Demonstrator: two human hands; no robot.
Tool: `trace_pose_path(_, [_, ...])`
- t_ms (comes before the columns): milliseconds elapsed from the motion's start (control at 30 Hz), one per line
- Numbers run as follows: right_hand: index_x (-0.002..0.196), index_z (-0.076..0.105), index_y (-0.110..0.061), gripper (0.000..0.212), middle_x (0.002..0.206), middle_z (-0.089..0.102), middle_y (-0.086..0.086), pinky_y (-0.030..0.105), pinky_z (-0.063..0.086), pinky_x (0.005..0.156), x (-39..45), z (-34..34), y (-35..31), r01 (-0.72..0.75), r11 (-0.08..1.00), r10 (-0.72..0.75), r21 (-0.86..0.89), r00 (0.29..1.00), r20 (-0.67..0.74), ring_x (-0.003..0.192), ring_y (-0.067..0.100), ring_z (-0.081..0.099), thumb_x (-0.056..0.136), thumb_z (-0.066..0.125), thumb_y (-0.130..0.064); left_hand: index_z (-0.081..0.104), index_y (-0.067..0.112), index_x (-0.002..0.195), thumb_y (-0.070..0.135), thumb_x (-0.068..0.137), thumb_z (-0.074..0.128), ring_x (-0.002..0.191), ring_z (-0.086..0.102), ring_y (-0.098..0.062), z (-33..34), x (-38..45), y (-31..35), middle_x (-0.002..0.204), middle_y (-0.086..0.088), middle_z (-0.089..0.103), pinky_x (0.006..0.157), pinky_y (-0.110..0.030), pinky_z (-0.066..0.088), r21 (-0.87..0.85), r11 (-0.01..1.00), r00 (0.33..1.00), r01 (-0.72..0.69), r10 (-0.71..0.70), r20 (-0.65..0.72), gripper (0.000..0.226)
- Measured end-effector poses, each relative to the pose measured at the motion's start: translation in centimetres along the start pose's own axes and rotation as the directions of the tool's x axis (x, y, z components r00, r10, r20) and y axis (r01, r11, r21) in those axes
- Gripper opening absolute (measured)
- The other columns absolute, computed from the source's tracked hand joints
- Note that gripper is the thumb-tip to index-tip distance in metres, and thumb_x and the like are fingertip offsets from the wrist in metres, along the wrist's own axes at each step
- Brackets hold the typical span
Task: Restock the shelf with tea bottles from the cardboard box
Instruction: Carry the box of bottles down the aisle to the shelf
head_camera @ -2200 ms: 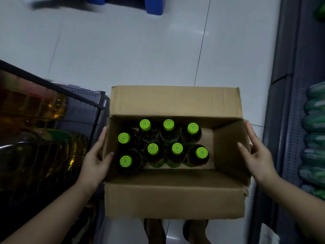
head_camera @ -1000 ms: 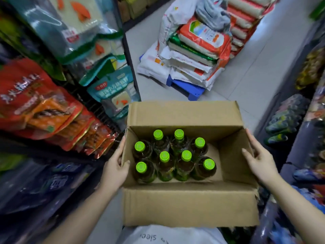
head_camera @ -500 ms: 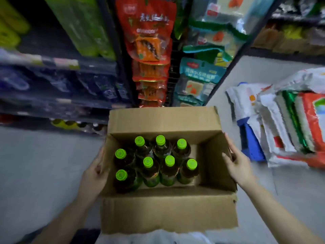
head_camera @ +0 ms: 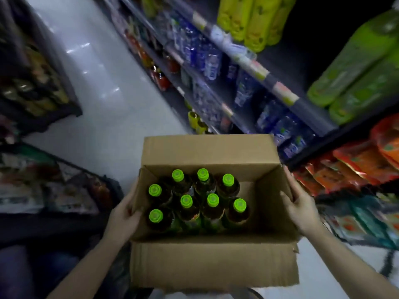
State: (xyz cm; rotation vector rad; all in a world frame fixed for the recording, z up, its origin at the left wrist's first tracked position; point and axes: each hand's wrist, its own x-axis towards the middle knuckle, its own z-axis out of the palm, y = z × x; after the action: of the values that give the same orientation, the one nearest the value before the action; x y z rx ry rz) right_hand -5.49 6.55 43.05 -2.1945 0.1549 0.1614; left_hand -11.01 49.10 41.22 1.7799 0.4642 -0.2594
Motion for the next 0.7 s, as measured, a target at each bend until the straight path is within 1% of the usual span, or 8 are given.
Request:
trace_pose_path(167, [0.143,0.031,-0.032,0.065,0.123,0.039,-0.034,-0.004,0.027,0.089,6.3,4.0,-4.8,0.145,0.988,-0.139,-0.055,0.986,0.096,0.103,-0.007,0.046,0.09,0.053,-0.002,0.04,0.056,0.131,0.006,0.074,0.06,0.107,0.061,-0.016,-4.1,1.2,-0.5,0.12,0.003,0.066,0.1,-0.051,0.042,-0.101,0.995,0.99,0.012,-0.026,-0.14,0.078])
trace_pose_path(267, [0.143,0.03,-0.031,0.061,0.134,0.043,-0.018,0.014,0.037,0.096,9.6,6.2,-8.4,0.181,0.983,-0.174,-0.027,0.972,0.16,0.119,0.009,0.048,0.092,0.051,-0.004,0.036,0.039,0.138,-0.013,0.085,0.055,0.09,0.063,0.005,-6.1,2.6,-0.1,0.106,0.017,0.069,0.089,-0.017,0.047,-0.169,0.985,0.979,-0.012,-0.023,-0.203,0.076])
trace_pose_path(333, [0.144,0.031,-0.034,0.061,0.141,0.044,-0.009,0.023,0.04,0.102,12.1,7.6,-10.6,0.192,0.981,-0.185,-0.013,0.96,0.211,0.127,0.011,0.045,0.093,0.05,-0.005,0.033,0.033,0.14,-0.011,0.089,0.049,0.087,0.062,0.011,-7.8,3.5,0.8,0.111,0.013,0.065,0.08,-0.005,0.044,-0.204,0.979,0.965,-0.013,-0.041,-0.258,0.069])
trace_pose_path(400, [0.143,0.031,-0.036,0.063,0.145,0.041,-0.006,0.022,0.039,0.104,15.0,9.1,-12.9,0.235,0.972,-0.221,-0.029,0.944,0.245,0.13,0.012,0.043,0.093,0.05,-0.004,0.033,0.03,0.143,-0.009,0.089,0.051,0.103,0.06,0.001,-9.6,4.4,1.7,0.128,0.004,0.055,0.091,-0.012,0.043,-0.196,0.98,0.951,-0.034,-0.028,-0.308,0.068])
trace_pose_path(500, [0.141,0.031,-0.043,0.065,0.138,0.049,-0.005,0.04,0.04,0.106,19.6,11.5,-17.0,0.268,0.963,-0.249,-0.031,0.928,0.278,0.125,0.016,0.05,0.091,0.052,-0.006,0.032,0.024,0.146,-0.008,0.089,0.053,0.122,0.049,-0.014,-12.9,6.5,2.9,0.141,-0.002,0.047,0.111,-0.034,0.028,-0.176,0.982,0.93,-0.067,-0.002,-0.368,0.068])
trace_pose_path(533, [0.142,0.031,-0.041,0.065,0.135,0.052,-0.005,0.04,0.042,0.105,20.9,12.3,-18.5,0.262,0.965,-0.247,-0.014,0.927,0.283,0.121,0.015,0.053,0.091,0.052,-0.006,0.031,0.024,0.146,-0.007,0.089,0.053,0.125,0.047,-0.014,-13.9,7.3,3.4,0.143,-0.002,0.045,0.112,-0.036,0.025,-0.18,0.981,0.924,-0.076,0.001,-0.383,0.068])
trace_pose_path(633, [0.142,0.033,-0.039,0.062,0.133,0.054,-0.004,0.029,0.044,0.096,24.8,14.6,-22.3,0.233,0.972,-0.235,0.041,0.929,0.284,0.113,0.01,0.055,0.093,0.051,-0.006,0.03,0.029,0.146,-0.006,0.09,0.053,0.128,0.045,-0.011,-16.8,10.3,5.2,0.137,0.007,0.047,0.111,-0.031,0.029,-0.161,0.985,0.909,-0.066,-0.007,-0.417,0.07])
trace_pose_path(700, [0.14,0.032,-0.044,0.061,0.131,0.054,-0.007,0.034,0.046,0.098,27.2,16.1,-24.2,0.234,0.97,-0.243,0.066,0.924,0.294,0.113,0.012,0.057,0.093,0.051,-0.01,0.031,0.036,0.145,-0.003,0.09,0.055,0.126,0.046,-0.009,-18.7,12.6,6.4,0.132,0.013,0.048,0.103,-0.022,0.036,-0.147,0.988,0.897,-0.05,-0.021,-0.442,0.071])
